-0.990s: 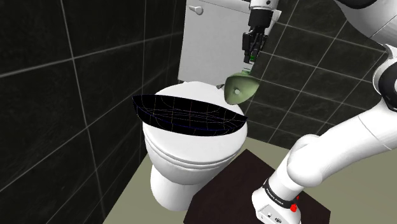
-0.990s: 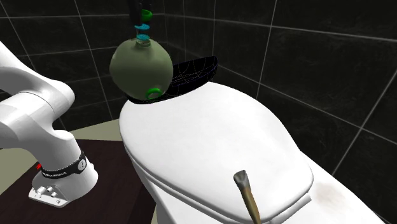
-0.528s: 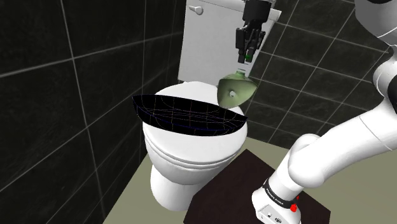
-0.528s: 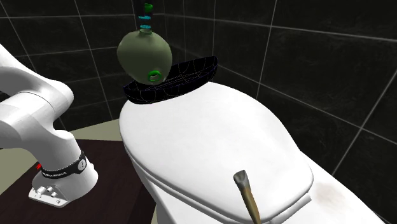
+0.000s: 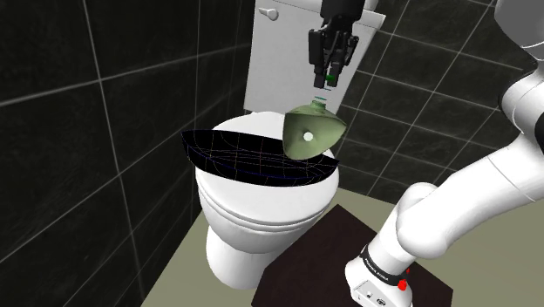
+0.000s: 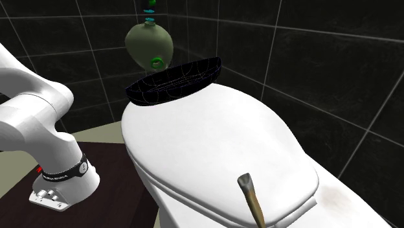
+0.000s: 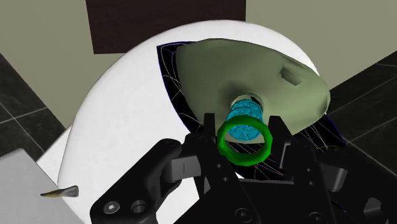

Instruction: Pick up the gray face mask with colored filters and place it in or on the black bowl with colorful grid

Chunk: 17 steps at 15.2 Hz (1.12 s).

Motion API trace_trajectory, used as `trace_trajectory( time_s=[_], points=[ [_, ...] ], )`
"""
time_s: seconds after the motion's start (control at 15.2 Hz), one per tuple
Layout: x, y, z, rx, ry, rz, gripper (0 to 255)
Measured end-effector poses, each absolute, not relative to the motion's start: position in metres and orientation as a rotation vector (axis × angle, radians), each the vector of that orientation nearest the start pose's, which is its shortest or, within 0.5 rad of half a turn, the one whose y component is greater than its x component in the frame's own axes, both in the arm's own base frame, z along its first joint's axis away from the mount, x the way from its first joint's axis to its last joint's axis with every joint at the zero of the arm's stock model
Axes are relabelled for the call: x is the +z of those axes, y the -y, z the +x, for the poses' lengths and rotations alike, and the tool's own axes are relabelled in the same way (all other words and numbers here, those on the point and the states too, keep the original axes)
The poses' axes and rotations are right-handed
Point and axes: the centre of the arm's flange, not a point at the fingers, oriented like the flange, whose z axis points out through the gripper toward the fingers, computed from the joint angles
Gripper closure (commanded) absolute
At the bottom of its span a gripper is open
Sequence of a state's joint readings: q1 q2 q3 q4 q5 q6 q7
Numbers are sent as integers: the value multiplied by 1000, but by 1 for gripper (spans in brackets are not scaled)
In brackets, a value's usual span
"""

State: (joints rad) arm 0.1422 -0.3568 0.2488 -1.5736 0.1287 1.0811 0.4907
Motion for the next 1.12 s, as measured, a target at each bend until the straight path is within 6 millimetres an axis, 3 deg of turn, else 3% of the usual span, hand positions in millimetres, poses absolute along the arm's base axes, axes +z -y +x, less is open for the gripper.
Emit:
trace_trajectory(
  time_s=[0.13,0.26,1.12],
  points=[
    [745,-205,327,235,-109,-3164,255],
    [735,-209,327,235,-111,-3164,255],
    [668,-209,326,234,-112,-3163,255]
  ],
)
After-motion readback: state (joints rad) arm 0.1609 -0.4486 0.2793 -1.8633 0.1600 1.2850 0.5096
